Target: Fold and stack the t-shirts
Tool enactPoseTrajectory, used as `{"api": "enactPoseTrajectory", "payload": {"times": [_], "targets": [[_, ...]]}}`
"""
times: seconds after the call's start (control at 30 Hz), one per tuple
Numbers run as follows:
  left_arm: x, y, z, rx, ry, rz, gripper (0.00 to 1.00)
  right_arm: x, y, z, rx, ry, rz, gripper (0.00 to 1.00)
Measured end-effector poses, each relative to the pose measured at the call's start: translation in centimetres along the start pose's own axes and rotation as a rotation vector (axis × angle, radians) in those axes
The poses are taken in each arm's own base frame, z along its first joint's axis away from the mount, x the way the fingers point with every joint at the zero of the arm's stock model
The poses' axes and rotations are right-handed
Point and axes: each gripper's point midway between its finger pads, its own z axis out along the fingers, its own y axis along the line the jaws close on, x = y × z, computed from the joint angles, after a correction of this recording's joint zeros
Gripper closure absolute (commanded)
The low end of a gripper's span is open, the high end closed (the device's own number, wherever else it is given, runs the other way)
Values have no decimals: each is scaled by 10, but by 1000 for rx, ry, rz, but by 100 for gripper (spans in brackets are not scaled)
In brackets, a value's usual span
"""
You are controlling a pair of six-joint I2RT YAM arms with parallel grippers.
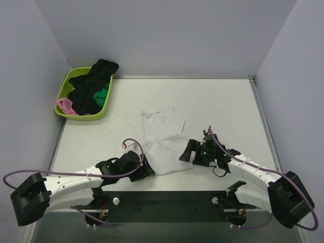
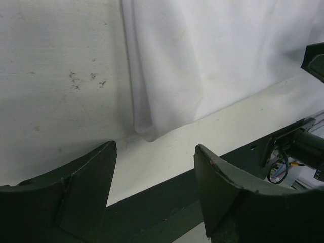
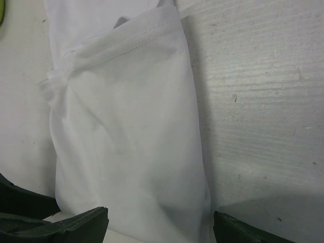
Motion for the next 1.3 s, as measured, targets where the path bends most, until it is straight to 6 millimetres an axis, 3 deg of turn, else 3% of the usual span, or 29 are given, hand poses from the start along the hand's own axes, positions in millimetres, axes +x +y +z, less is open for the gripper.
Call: {"api": "enactPoseTrajectory", "payload": {"times": [0.17, 0.2, 0.37, 0.6, 0.67, 0.7, 0.77, 0.8, 0.83, 0.9, 1.1, 1.3], "targets": [[2, -10, 7, 28, -8, -21, 37, 5, 0, 0, -24, 0, 7, 30], [2, -10, 8, 30, -10, -24, 47, 6, 0, 0, -28, 0, 10, 31], [4, -3, 12, 8, -16, -34, 67, 12, -2, -1, -40, 5, 26, 37], [1, -4, 21, 7, -35, -46, 72, 16, -1, 0, -55, 9, 39, 44], [-1, -6, 25, 15, -43, -49, 75, 19, -1, 0, -57, 16, 36, 52], [-2, -8, 26, 20, -47, -50, 79, 21, -1, 0, -57, 20, 32, 55], [-4, -9, 29, 22, -58, -50, 100, 26, -1, 1, -53, 35, 33, 65], [-4, -9, 30, 20, -62, -51, 100, 28, -2, 1, -50, 40, 30, 71], [-5, -9, 31, 18, -65, -53, 100, 31, -4, 1, -43, 48, 31, 86], [-7, -10, 32, 21, -75, -52, 100, 34, -7, 2, -29, 58, 33, 100], [-10, -7, 29, 12, -92, -45, 100, 40, -10, 3, -4, 77, 37, 100], [-8, -1, 3, 21, -105, -29, 100, 48, -11, -3, 24, 84, -2, 100]]}}
